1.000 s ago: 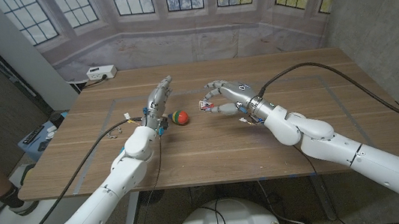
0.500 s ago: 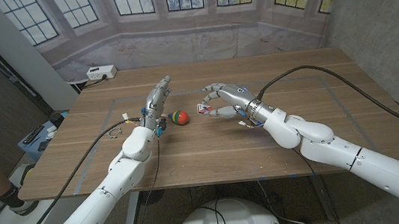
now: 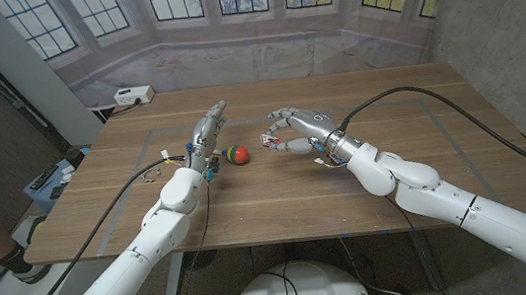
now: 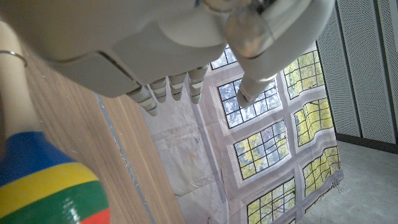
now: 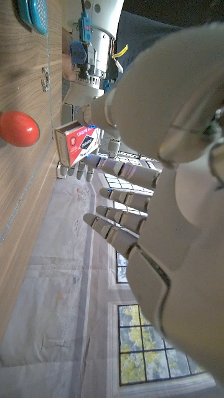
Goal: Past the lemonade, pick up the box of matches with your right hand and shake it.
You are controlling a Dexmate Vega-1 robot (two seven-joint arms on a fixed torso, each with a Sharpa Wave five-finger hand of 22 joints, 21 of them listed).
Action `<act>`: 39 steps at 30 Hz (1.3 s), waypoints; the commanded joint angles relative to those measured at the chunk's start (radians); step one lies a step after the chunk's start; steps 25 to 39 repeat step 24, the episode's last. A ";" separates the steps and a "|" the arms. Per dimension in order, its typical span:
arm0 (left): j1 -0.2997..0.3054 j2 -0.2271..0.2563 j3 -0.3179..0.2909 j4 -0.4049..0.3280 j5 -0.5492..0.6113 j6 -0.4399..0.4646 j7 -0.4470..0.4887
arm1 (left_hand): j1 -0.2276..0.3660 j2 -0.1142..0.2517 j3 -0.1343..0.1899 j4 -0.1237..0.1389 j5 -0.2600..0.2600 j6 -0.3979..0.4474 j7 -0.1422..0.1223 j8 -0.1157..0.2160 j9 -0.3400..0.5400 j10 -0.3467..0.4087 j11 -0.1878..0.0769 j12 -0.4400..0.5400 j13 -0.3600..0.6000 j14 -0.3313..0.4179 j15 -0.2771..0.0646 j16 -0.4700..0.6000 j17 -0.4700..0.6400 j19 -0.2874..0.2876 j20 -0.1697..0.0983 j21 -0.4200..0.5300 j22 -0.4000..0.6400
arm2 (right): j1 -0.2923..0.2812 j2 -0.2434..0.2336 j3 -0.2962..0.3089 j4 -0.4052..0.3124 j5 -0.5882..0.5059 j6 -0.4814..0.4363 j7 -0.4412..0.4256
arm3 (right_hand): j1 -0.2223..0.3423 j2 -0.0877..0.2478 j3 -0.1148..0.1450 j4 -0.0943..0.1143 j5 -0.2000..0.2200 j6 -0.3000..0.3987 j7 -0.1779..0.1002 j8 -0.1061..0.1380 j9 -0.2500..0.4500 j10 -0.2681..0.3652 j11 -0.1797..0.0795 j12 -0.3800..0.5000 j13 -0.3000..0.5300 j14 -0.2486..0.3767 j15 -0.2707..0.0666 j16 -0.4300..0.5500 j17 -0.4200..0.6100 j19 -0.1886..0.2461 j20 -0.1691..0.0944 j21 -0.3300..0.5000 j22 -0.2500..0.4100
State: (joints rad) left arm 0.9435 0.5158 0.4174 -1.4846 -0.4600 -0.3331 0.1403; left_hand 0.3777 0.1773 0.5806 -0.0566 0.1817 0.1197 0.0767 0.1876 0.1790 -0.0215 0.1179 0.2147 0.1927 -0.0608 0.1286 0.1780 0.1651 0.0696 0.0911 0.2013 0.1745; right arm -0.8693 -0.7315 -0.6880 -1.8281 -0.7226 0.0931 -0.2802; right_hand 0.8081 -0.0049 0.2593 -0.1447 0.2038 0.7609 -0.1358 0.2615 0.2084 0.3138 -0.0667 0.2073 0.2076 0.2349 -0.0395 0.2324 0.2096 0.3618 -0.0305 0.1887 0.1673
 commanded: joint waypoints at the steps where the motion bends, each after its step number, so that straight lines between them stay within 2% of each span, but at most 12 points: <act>1: -0.002 0.001 0.003 0.005 -0.003 0.002 -0.009 | 0.011 0.002 0.000 -0.004 0.004 0.007 -0.005 -0.001 0.004 0.006 0.001 -0.002 0.002 0.006 0.001 0.001 0.004 0.005 0.007 -0.003 0.002 | 0.015 -0.001 -0.002 0.012 -0.013 -0.025 0.023 | 0.002 0.009 -0.003 0.002 -0.003 0.005 0.000 -0.007 0.003 0.009 0.004 0.001 0.001 0.007 -0.037 0.007 0.001 0.001 0.001 0.003 0.004; 13: -0.026 0.003 0.004 0.022 -0.013 0.015 -0.028 | 0.011 0.002 0.000 -0.004 0.004 0.008 -0.004 -0.001 0.004 0.005 0.001 -0.003 0.002 0.006 0.001 0.001 0.004 0.005 0.008 -0.003 0.002 | 0.026 0.007 -0.006 0.017 -0.001 -0.040 0.031 | 0.001 0.009 -0.004 0.002 -0.003 0.004 -0.001 -0.008 0.003 0.009 0.007 0.000 0.001 0.007 -0.037 0.007 0.001 0.000 0.002 0.003 0.004; 21: -0.046 -0.002 0.014 0.041 -0.019 0.018 -0.053 | 0.011 0.002 -0.001 -0.004 0.004 0.009 -0.004 -0.001 0.004 0.006 0.002 -0.003 0.002 0.005 0.000 0.000 0.004 0.004 0.009 -0.003 0.002 | 0.013 0.005 -0.003 -0.001 0.001 -0.064 0.029 | 0.001 0.009 -0.005 0.002 -0.003 0.004 0.000 -0.010 0.003 0.010 0.007 0.000 0.001 0.007 -0.036 0.006 0.001 -0.001 0.002 0.003 0.004; 39: -0.048 -0.001 0.016 0.042 -0.019 0.017 -0.058 | 0.012 0.002 -0.001 -0.004 0.004 0.009 -0.004 -0.001 0.004 0.005 0.001 -0.003 0.002 0.006 0.001 0.001 0.004 0.004 0.009 -0.003 0.002 | 0.012 0.006 -0.005 -0.002 -0.003 -0.067 0.024 | 0.001 0.009 -0.005 0.002 -0.003 0.004 0.000 -0.010 0.004 0.009 0.007 0.000 0.001 0.008 -0.036 0.006 0.001 -0.001 0.002 0.003 0.004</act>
